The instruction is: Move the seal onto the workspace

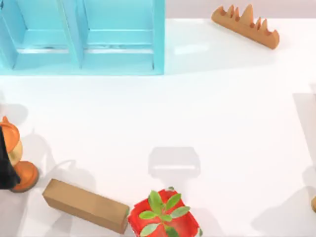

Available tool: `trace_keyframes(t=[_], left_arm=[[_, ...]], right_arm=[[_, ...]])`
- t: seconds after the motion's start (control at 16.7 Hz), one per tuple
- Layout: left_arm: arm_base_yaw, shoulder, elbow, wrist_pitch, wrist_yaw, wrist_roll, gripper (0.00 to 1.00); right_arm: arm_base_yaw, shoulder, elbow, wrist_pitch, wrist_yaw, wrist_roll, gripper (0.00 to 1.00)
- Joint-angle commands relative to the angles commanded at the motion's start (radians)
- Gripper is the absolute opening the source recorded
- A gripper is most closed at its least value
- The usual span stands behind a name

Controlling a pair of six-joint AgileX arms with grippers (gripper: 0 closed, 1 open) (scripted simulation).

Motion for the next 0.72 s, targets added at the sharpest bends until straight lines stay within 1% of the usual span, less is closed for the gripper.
trace_keyframes(t=[0.18,0.72], left_arm=[[0.0,0.0,0.0,0.0,0.0,0.0,1.0],[0.0,0.0,0.0,0.0,0.0,0.0,1.0]], right_arm=[[0.0,0.0,0.0,0.0,0.0,0.0,1.0],[0.0,0.0,0.0,0.0,0.0,0.0,0.32]])
